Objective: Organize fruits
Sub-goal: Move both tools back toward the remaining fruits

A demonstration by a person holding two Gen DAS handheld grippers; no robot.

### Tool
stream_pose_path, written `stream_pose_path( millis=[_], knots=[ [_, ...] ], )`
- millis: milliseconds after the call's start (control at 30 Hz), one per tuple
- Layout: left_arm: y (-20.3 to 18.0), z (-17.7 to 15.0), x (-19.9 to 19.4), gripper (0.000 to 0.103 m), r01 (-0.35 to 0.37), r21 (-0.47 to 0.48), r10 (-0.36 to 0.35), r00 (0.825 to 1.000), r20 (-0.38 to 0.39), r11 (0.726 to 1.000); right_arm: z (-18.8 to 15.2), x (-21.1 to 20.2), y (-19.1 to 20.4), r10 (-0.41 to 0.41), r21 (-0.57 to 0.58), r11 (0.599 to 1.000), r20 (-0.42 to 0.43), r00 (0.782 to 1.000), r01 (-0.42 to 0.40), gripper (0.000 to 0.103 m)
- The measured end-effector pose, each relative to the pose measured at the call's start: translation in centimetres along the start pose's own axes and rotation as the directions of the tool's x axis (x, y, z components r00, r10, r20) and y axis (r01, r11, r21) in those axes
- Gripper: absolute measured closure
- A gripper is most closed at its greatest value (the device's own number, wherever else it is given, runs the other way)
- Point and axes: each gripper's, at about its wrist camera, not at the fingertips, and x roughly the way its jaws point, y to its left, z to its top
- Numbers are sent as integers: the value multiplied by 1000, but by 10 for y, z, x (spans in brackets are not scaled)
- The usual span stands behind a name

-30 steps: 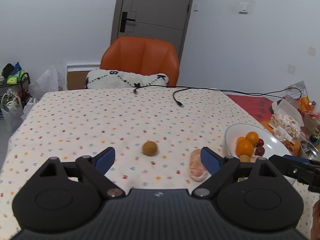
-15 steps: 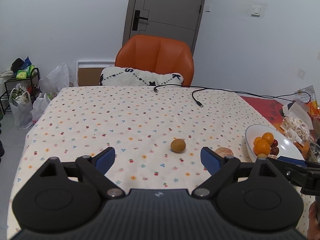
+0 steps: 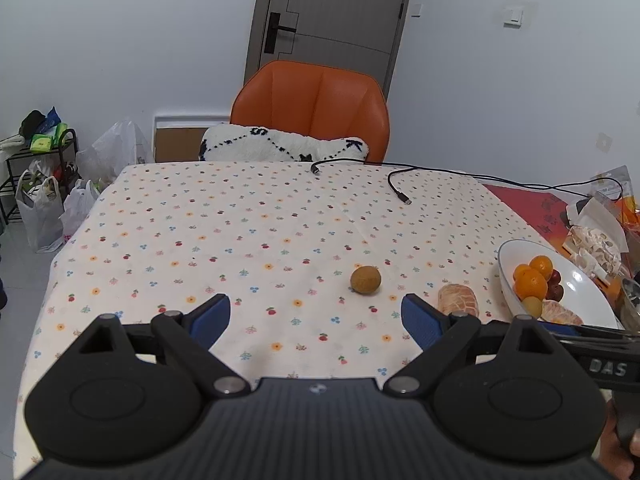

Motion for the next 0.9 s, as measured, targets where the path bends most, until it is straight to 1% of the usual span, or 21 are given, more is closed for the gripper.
stream_pose_path(
  millis=[33, 233, 367, 600, 767, 900],
  knots=[
    [2, 0, 0, 12, -3, -2, 3, 1000, -1, 1000, -1, 3, 0, -6, -3, 1000, -7, 1000, 6, 48],
    [15, 0, 5, 12, -14, -37, 13, 1000, -14, 999, 0, 17, 6, -33, -26, 999, -29, 999, 32, 54],
    [15, -2, 8, 12, -2, -25, 2, 1000, -17, 1000, 1, 25, 10, -57, -42, 998, -39, 998, 56, 60],
    [19, -2, 16, 12, 5, -41, -6, 1000, -29, 999, 3, 42, 17, -83, -70, 994, -58, 995, 79, 60],
    [24, -3, 24, 12, -1, -52, -1, 999, -43, 999, 3, 50, 21, -108, -59, 993, -60, 992, 105, 60],
    [26, -3, 30, 12, -1, -57, -2, 999, -50, 998, 6, 55, 24, -113, -25, 993, -57, 992, 111, 53]
  ],
)
